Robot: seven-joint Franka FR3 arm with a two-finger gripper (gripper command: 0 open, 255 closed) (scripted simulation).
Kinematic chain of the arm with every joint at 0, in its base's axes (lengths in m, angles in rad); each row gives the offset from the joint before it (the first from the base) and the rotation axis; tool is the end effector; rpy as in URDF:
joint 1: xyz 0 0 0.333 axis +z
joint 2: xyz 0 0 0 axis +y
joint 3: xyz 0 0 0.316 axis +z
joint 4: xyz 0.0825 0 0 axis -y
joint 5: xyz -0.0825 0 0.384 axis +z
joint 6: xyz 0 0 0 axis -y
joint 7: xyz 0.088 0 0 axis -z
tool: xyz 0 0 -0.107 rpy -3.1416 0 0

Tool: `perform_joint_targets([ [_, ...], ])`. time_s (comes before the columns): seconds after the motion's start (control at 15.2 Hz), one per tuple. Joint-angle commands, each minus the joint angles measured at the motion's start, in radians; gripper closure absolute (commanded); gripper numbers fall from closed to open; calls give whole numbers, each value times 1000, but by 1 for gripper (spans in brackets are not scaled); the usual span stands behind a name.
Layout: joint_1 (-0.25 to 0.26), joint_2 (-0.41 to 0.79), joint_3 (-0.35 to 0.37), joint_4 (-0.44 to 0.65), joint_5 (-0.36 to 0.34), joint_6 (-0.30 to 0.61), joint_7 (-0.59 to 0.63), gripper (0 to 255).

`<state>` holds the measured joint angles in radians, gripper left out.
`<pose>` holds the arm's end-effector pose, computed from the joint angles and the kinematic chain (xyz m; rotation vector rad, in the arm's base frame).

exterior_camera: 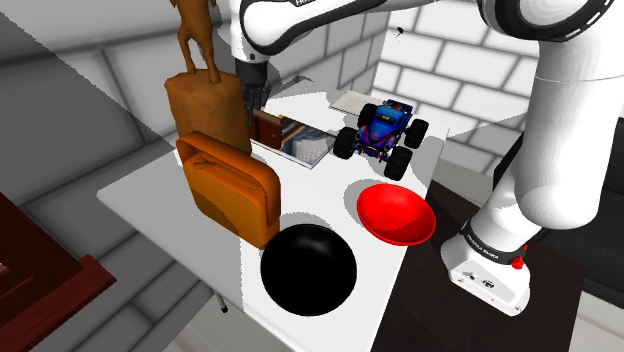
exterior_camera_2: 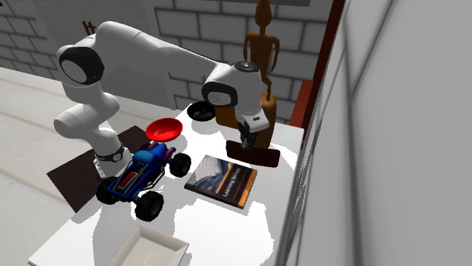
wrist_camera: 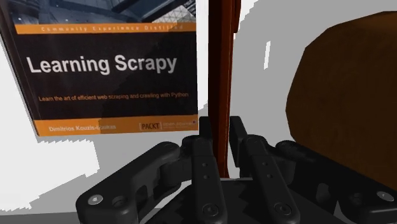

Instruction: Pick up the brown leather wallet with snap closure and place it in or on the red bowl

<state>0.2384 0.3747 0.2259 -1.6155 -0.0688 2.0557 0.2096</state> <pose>0.6091 0.2815 0.4202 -3.0693 -0.4110 -0.1004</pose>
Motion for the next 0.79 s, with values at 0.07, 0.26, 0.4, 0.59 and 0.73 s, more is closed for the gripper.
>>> perform_joint_targets([
  [0.07, 0, -11, 2, 24, 3, -35, -1, 255],
  [0.26, 0, -19, 3, 53, 5, -72, -2, 255],
  [0.4, 0, -24, 3, 74, 7, -97, -3, 255],
  [0.59, 1, -28, 4, 108, 8, -135, -4, 255],
  [0.73, 2, -30, 5, 132, 9, -161, -4, 255],
])
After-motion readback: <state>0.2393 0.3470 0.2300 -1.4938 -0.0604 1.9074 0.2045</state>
